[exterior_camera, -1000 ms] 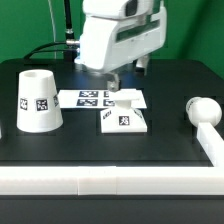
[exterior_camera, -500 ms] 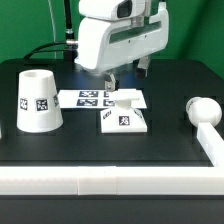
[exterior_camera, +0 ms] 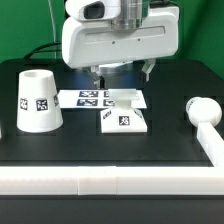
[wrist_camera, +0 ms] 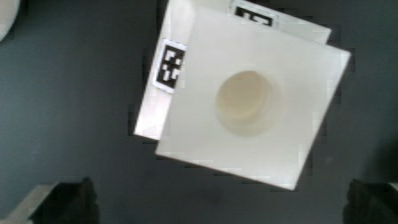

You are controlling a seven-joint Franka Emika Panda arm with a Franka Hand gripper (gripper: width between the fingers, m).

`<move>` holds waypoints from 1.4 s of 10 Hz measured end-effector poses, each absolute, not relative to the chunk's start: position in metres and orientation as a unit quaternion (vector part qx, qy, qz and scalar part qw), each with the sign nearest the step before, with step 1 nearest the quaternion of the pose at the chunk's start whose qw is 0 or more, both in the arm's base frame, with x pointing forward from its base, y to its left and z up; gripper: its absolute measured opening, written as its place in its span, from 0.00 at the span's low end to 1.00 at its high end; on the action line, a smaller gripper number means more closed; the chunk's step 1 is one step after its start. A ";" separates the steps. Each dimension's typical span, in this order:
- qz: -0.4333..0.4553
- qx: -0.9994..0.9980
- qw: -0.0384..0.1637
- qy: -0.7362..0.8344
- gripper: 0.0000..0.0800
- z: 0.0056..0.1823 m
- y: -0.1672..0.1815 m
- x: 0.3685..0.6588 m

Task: Assemble lamp

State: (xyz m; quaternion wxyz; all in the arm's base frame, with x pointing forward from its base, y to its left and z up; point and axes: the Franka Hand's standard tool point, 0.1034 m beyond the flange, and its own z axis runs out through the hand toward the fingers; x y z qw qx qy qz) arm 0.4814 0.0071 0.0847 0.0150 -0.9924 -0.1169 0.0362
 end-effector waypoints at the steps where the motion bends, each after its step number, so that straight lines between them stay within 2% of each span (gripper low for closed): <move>1: 0.037 -0.996 0.017 -0.083 0.87 0.085 0.008 0.481; 3: 0.038 -0.999 0.019 -0.034 0.87 0.084 0.010 0.481; 8: 0.045 -0.999 0.021 -0.009 0.87 0.053 0.008 0.460; 11: 0.046 -0.999 0.021 -0.010 0.86 0.046 0.008 0.457; 12: 0.046 -0.999 0.022 -0.011 0.66 0.046 0.008 0.457; 14: 0.047 -0.999 0.022 -0.012 0.67 0.046 0.008 0.457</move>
Offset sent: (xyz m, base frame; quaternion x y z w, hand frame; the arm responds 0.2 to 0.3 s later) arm -0.0159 -0.0072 -0.0184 -0.0120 -0.0019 0.1571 0.9875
